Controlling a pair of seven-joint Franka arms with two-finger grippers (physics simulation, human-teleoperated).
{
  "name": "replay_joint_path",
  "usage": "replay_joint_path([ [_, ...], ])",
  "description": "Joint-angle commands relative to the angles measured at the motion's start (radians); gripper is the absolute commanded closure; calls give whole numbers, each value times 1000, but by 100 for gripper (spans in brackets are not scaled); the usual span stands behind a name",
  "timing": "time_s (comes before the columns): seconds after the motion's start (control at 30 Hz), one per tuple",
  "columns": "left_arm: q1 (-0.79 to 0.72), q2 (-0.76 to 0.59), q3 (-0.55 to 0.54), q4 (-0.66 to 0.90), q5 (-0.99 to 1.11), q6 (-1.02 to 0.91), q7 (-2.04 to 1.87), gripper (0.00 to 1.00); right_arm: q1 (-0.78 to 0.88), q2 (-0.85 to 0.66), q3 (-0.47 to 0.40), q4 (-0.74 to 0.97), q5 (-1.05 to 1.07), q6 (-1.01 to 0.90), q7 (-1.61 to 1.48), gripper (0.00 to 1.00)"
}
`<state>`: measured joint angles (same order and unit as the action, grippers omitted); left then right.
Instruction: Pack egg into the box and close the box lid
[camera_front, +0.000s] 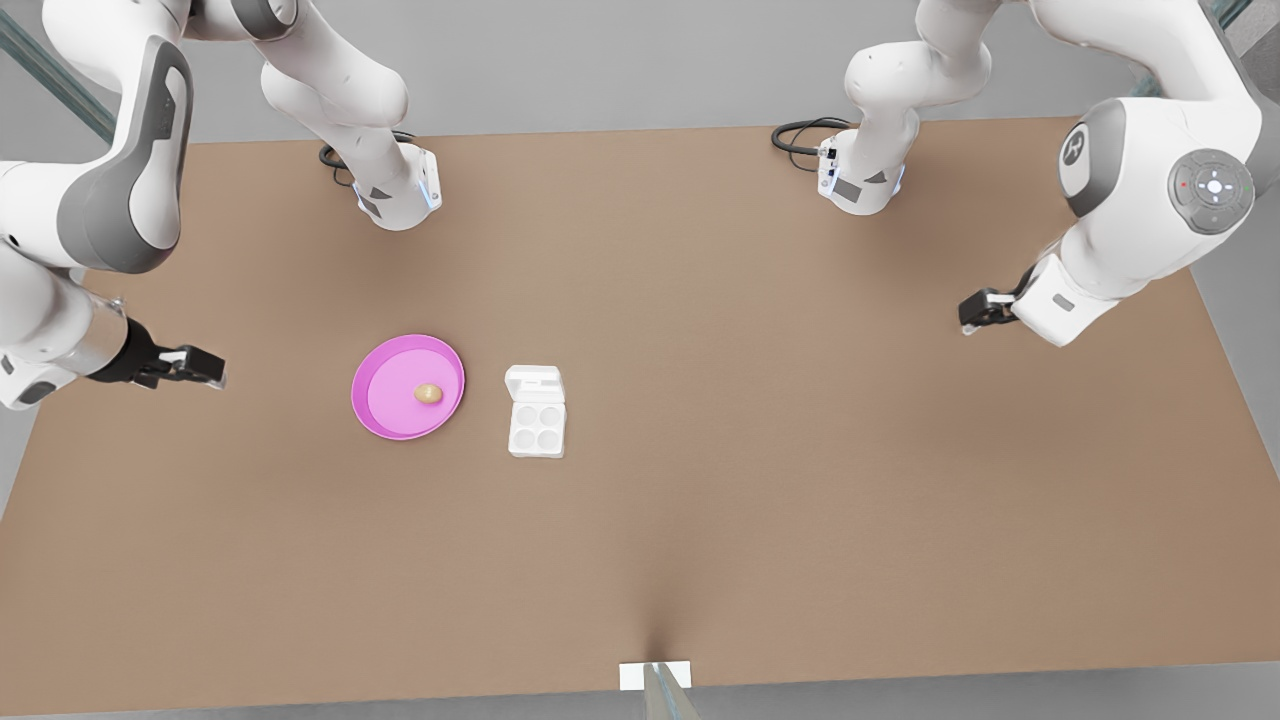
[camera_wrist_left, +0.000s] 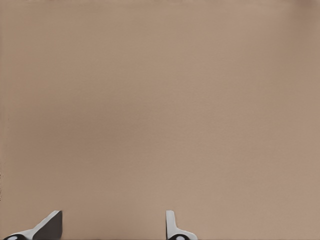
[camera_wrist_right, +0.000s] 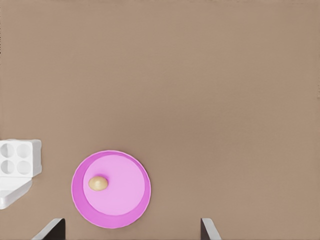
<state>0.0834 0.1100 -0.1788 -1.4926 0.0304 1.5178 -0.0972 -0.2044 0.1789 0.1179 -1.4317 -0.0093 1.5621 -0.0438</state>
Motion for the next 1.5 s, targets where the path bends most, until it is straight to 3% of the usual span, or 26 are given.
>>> replay_joint_path([
  [0.0,10,3,-1,-2,8,88,-105,0,3,2,0,1,-3,65,-39,0],
  [0.1,7,8,-8,6,6,71,-114,0,75,10,45,16,-3,95,-27,0],
  [0.2,13,98,-57,14,-6,68,-99,0,269,143,55,31,0,127,-18,0],
  [0.3,7,114,-56,20,3,82,-99,0,345,284,55,13,22,116,74,0],
  [0.33,6,115,-56,20,5,82,-101,0,332,294,55,-27,23,93,192,0],
  [0.5,-4,138,-56,20,6,94,-107,0,175,453,51,-118,-44,182,71,0],
  [0.57,-5,140,-56,15,10,93,-110,0,146,272,74,-441,-34,536,85,0],
  [0.6,-13,138,-57,17,28,94,-111,0,160,189,85,-518,-32,625,127,0],
  [0.67,-27,146,-59,12,57,94,-119,0,160,16,126,-655,-34,662,133,0],
  [0.73,-27,154,-59,12,57,94,-119,0,154,-22,158,-656,-120,559,232,0],
  [0.77,-27,157,-59,14,59,94,-119,0,134,-78,158,-779,-113,706,239,0],
  [0.8,-25,157,-59,14,57,94,-119,0,114,-107,160,-805,-116,687,239,0],
  [1.0,-28,154,-59,14,59,90,-127,0,77,-30,215,-802,5,771,418,0],
  [1.07,-27,157,-59,12,59,93,-127,0,66,16,281,-802,58,782,414,0],
  [1.23,-27,158,-59,11,59,93,-128,0,62,65,302,-808,-110,773,297,0],
  [1.47,-27,158,-59,9,59,93,-128,0,39,91,301,-809,-115,783,274,0],
])
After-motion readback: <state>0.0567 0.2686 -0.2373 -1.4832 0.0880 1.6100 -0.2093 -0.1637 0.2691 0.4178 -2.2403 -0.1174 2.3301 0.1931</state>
